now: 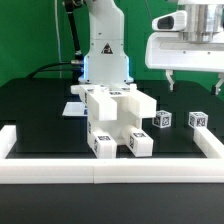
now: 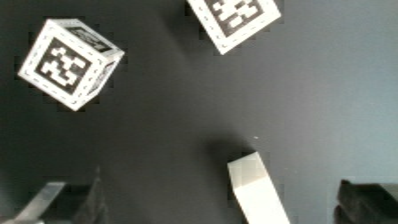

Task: Assemble chair

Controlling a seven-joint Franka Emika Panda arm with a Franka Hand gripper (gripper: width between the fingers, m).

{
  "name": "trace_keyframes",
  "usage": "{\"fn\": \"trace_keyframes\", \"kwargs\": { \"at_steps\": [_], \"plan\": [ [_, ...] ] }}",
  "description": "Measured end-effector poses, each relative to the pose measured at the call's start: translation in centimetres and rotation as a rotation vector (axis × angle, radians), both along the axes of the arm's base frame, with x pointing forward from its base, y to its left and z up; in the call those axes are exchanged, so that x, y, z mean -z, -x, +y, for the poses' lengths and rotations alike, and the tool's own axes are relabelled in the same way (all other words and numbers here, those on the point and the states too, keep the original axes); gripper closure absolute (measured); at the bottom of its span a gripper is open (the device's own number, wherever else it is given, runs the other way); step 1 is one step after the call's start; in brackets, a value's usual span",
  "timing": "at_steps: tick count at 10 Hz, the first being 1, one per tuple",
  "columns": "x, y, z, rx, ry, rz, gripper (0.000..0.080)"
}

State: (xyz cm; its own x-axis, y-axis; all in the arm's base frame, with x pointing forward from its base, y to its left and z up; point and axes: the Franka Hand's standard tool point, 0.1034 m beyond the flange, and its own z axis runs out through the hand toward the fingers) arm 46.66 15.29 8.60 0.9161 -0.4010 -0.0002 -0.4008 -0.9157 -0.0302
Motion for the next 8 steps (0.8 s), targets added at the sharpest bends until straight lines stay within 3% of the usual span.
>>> {"fn": "trace_keyframes", "kwargs": {
  "at_steps": [5, 8],
  "plan": [
    [-0.06, -0.06, 0.03, -0.076, 0.000, -0.002, 0.0150],
    [-0.05, -0.06, 0.33, -0.379, 0.003, -0.016, 0.0150]
  ]
}}
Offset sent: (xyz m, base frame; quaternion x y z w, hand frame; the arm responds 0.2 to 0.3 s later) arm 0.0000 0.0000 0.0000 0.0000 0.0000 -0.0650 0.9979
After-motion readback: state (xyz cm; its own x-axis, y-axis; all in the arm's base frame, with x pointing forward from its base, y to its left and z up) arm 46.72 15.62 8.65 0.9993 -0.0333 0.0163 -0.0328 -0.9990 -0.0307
